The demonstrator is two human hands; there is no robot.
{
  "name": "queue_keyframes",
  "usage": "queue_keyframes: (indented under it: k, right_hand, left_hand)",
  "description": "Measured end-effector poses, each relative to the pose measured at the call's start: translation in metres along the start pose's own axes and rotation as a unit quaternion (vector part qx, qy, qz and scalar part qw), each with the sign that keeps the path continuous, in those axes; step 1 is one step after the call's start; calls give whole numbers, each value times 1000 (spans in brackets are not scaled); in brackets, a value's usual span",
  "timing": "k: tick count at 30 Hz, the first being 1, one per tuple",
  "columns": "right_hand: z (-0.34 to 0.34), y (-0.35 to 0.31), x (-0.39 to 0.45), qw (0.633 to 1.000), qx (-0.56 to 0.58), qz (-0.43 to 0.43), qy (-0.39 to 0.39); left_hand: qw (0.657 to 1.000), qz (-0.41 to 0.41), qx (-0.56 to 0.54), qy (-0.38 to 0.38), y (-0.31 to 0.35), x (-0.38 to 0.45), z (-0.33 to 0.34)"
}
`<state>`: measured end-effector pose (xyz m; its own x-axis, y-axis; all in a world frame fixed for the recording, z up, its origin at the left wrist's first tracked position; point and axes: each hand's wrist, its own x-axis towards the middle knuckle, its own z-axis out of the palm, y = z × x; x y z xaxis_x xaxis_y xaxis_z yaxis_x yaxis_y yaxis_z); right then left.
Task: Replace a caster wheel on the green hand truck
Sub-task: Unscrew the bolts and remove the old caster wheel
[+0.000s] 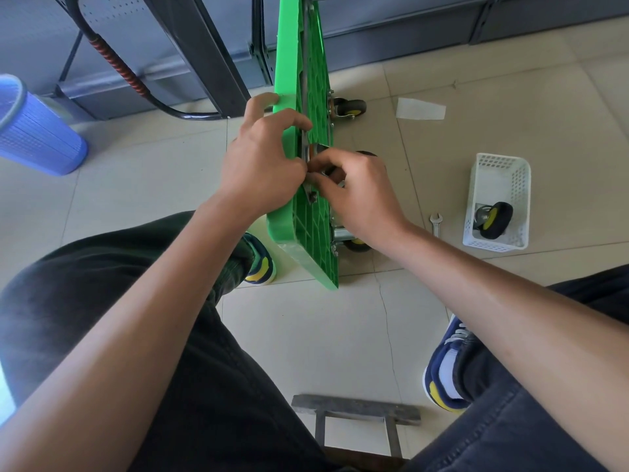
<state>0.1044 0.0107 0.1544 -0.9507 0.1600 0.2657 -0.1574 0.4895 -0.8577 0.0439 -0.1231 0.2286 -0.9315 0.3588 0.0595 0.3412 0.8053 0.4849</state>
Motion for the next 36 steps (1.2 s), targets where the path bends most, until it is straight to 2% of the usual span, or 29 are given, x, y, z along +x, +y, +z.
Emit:
queue_keyframes:
  k: [11, 16, 36]
  right_hand:
    - [1, 9, 1, 998, -55, -13, 4]
    - [-1, 10, 1, 995, -92, -49, -7]
    - [-2, 13, -3, 997, -52, -53, 7]
  left_hand:
    - [1000, 0, -6, -2, -1, 0, 1]
    - [1000, 1, -7, -3, -1, 0, 1]
    - [1000, 0, -9, -8, -1, 0, -1]
